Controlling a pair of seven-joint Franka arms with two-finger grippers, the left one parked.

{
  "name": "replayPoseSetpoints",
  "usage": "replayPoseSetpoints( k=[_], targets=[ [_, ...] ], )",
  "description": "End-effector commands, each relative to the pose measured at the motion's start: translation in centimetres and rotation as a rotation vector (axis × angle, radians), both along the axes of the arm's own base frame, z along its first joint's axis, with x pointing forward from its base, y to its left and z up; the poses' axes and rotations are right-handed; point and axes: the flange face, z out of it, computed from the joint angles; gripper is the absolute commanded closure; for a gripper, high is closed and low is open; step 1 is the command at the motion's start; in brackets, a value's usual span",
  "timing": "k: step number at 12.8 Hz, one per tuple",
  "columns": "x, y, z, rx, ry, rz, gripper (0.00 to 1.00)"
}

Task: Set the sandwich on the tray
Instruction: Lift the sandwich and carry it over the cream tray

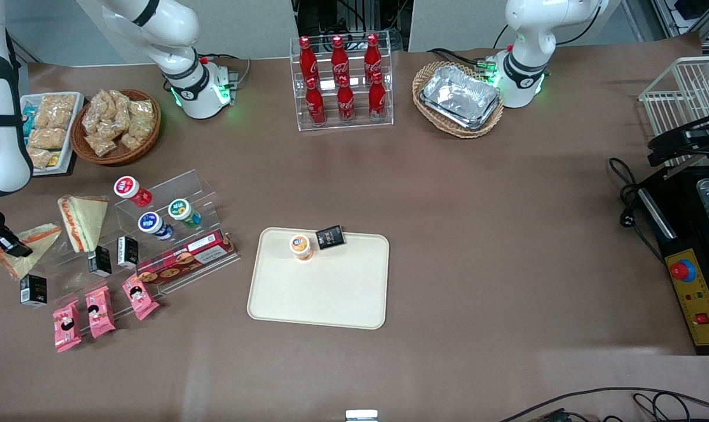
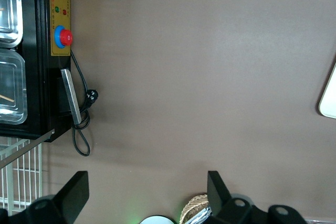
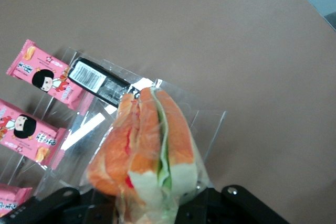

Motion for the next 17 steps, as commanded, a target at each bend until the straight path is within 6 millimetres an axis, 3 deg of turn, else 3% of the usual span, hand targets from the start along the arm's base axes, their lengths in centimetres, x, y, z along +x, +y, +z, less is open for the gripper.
replayPoseSetpoints(
  k=[1, 4, 6, 8, 11, 13, 17],
  targets=[
    [0.0, 0.4, 2.2, -0.004, -0.019, 0.02, 0.88],
    [1.0, 1.3, 5.9, 0.014, -0.009, 0.039, 0.88],
    [2.5, 2.4, 10.3, 0.04, 0.034, 0.063, 0.88],
    [3.7, 4.6, 13.8, 0.06, 0.07, 0.089, 0.88],
    [4.6, 7.4, 17.0, 0.09, 0.107, 0.08, 0.88],
    [5.1, 10.1, 18.0, 0.102, 0.137, 0.034, 0.88],
    [5.8, 18.5, 19.5, 0.124, 0.154, -0.095, 0.88]
  ],
)
